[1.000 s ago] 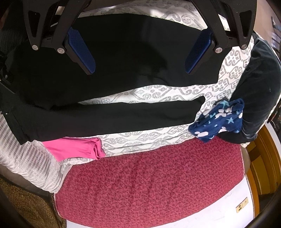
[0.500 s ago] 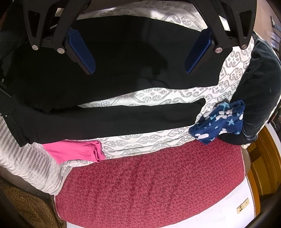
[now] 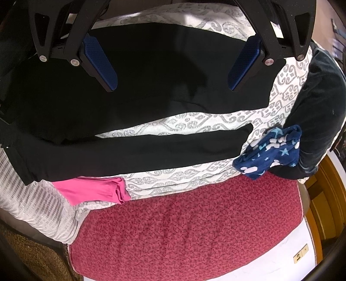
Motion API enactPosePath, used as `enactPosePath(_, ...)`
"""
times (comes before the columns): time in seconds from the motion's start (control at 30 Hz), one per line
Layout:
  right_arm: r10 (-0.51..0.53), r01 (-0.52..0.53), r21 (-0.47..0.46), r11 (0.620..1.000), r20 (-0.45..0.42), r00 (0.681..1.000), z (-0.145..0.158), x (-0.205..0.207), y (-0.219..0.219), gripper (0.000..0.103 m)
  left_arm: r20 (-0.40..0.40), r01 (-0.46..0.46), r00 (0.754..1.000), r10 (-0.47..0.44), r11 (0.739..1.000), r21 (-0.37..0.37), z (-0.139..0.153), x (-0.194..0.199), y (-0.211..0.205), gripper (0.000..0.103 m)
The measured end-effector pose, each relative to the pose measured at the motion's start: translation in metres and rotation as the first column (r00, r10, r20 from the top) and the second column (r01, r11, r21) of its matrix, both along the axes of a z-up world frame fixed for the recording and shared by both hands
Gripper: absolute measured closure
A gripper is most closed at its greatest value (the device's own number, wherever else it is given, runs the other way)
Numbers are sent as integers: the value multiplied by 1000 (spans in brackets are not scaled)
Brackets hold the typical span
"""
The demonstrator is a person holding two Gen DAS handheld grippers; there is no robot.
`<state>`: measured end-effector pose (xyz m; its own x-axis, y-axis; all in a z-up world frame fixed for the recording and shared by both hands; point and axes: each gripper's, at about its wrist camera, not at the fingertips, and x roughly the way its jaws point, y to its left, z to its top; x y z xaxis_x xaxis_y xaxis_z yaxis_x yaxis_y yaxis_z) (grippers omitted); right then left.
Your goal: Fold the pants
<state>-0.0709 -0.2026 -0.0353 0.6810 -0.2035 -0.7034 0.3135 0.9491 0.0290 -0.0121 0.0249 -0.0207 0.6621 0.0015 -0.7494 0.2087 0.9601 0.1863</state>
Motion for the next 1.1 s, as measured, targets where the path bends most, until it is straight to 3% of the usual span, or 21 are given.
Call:
enactPosePath(0.37, -17, 17, 5, 1000, -14, 1000, -5, -6, -5, 1, -19, -33, 999, 33, 999, -7, -8, -3, 17, 0)
enactPosePath(0.67, -67, 68, 57, 996, -27, 997, -10, -22, -46, 1, -28, -108, 994, 107, 994, -6, -11, -4, 44, 0)
enactPosePath(0.8, -116, 119, 86, 989, -32, 993, -9, -29, -70, 7, -36, -132, 991, 131, 991, -12, -13, -3, 52, 0)
enactPosePath(0.93, -146, 153, 138, 979, -56, 988, -11, -35, -92, 24, -51, -149, 988, 147, 988, -31, -17, -3, 63, 0)
enactPosePath(1.1, -229, 240, 264, 934, -73, 971, -15, -55, -130, 27, -110, -170, 981, 162, 983, -69, -23, -2, 87, 0)
